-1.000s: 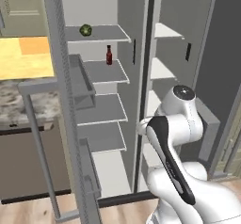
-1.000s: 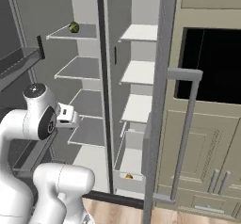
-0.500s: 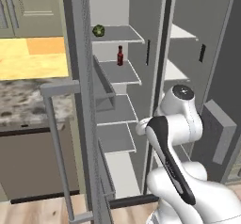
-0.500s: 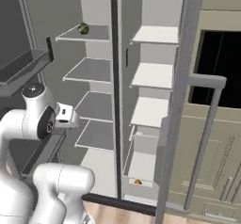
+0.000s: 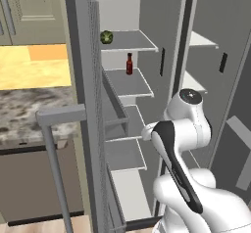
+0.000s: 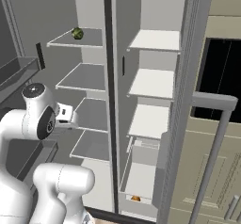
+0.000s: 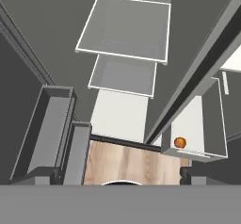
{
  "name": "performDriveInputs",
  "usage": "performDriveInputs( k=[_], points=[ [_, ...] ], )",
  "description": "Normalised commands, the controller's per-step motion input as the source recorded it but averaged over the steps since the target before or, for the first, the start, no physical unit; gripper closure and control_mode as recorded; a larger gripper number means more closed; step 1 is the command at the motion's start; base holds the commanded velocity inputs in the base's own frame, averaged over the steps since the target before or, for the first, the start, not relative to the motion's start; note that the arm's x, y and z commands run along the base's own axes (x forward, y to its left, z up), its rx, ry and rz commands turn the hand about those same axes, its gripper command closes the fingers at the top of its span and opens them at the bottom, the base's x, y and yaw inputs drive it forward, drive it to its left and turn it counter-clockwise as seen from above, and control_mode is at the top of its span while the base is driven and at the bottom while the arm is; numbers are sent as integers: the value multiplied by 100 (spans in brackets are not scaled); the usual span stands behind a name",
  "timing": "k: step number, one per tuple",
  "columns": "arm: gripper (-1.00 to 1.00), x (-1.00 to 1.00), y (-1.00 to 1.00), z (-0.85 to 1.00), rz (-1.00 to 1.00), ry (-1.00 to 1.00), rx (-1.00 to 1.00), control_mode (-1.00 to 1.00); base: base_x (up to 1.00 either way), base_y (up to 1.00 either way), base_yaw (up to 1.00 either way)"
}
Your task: Take the broccoli and peach from the fridge shelf and place them in the freezer drawer to begin freezing them.
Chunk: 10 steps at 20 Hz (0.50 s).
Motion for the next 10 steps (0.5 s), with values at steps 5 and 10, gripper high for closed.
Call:
performDriveInputs(
  k=[5,10],
  points=[
    [-100,0,0,0,0,0,0,100,29,22,1],
    [-100,0,0,0,0,0,0,100,21,23,0]
  ],
)
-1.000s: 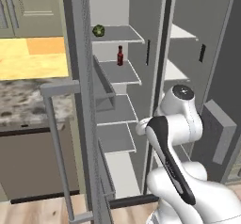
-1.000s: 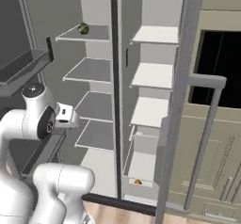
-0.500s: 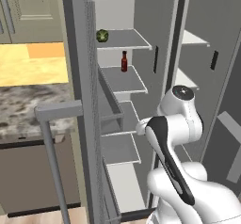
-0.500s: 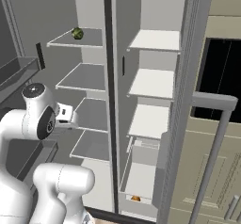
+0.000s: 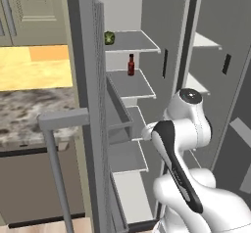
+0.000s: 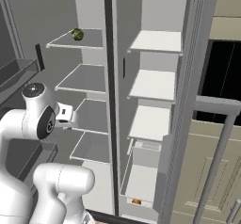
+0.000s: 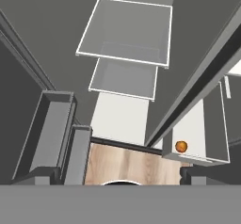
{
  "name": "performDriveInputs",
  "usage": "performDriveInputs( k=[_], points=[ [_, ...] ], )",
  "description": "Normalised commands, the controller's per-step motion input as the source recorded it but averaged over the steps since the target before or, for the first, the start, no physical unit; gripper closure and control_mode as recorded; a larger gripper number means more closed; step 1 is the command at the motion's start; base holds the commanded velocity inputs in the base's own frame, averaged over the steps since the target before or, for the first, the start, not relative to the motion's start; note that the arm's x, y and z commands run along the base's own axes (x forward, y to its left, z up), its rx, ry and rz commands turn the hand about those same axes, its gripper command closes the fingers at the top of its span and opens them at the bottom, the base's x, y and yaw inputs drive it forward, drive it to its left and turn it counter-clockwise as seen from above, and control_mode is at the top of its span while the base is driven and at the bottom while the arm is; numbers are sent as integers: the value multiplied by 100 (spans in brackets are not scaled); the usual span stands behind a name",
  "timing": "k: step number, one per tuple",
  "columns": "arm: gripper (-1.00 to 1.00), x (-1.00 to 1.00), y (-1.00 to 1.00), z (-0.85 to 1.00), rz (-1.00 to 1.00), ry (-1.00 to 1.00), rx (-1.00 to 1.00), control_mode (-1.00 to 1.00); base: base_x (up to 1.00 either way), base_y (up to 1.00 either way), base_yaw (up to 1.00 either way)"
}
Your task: Take the broccoli and peach from the fridge shelf and place them in the freezer drawer to begin freezing them.
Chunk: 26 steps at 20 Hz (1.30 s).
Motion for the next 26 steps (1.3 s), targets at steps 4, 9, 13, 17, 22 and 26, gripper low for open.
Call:
performDriveInputs(
  k=[4,9,13,17,22,26],
  points=[
    [-100,0,0,0,0,0,0,100,46,8,0],
    [-100,0,0,0,0,0,0,100,17,0,2],
    [-100,18,0,89,0,-22,0,-100,0,0,0],
    [-100,55,0,100,0,-25,0,-100,0,0,0],
    [-100,54,0,99,0,-29,0,-100,0,0,0],
    [-100,54,4,89,0,-31,0,-100,0,0,0]
  ],
)
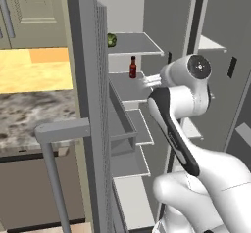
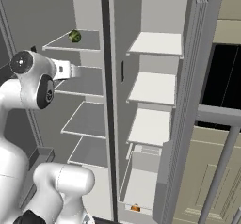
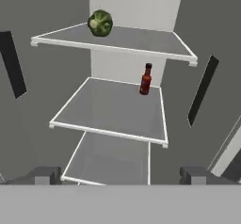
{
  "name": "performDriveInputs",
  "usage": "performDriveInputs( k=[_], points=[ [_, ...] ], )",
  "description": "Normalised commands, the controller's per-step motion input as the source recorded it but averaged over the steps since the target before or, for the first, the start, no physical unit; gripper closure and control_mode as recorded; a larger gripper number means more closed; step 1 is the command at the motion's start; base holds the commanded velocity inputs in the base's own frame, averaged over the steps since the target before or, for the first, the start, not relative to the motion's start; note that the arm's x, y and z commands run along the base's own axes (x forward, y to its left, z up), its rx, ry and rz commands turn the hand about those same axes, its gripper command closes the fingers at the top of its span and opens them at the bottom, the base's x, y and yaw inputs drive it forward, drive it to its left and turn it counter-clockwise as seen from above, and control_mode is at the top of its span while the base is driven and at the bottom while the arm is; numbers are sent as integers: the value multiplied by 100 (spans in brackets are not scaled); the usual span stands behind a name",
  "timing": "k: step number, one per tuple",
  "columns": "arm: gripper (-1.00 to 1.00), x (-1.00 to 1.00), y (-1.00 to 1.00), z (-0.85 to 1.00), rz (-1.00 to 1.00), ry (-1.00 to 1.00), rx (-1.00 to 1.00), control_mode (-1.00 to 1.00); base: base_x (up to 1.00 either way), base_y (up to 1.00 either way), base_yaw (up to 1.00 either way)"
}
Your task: Take the broccoli and peach from the fridge shelf and place them in the freezer drawer to begin freezing them.
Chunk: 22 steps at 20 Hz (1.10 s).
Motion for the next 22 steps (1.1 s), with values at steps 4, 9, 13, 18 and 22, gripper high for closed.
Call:
performDriveInputs(
  k=[4,9,13,18,22],
  points=[
    [-100,26,11,91,0,-28,0,-100,0,0,0],
    [-100,8,20,81,0,-21,0,-100,0,0,0],
    [-100,44,42,47,0,-11,7,-100,0,0,0],
    [-100,66,38,9,0,0,10,-100,0,0,0],
    [-100,55,1,0,0,9,2,-100,0,0,0]
  ],
)
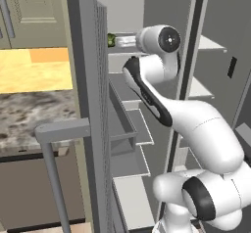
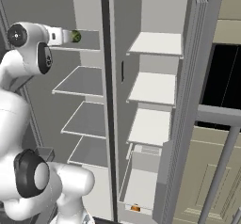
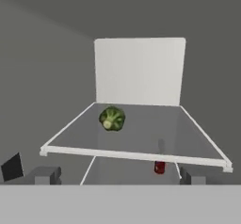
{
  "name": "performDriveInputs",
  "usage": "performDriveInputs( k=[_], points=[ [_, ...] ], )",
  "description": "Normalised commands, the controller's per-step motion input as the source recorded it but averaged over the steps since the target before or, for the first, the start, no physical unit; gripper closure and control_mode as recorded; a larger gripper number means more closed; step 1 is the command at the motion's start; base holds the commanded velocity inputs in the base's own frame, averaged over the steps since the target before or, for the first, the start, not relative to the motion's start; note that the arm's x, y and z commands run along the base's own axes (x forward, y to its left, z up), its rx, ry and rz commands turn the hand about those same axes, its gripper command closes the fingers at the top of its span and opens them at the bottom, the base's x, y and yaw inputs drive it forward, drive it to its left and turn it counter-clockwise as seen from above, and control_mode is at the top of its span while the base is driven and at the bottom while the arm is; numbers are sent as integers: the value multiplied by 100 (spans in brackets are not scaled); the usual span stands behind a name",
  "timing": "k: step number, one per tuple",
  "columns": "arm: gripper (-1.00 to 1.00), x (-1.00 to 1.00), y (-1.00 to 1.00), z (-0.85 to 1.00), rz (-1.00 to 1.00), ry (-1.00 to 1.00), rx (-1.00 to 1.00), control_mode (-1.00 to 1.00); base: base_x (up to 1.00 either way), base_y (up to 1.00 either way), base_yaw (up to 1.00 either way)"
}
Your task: Take the broccoli and peach from the fridge shelf and place them in the freezer drawer to begin freezing them.
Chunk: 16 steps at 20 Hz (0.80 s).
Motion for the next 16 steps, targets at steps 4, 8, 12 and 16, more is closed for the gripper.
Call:
performDriveInputs(
  k=[4,8,12,16],
  points=[
    [-100,47,0,0,0,11,0,-100,0,0,0],
    [-100,43,8,0,0,13,0,-100,0,0,0],
    [-100,38,21,-6,0,19,0,-100,0,0,0],
    [-100,30,24,-21,0,22,0,-100,0,0,0]
  ],
)
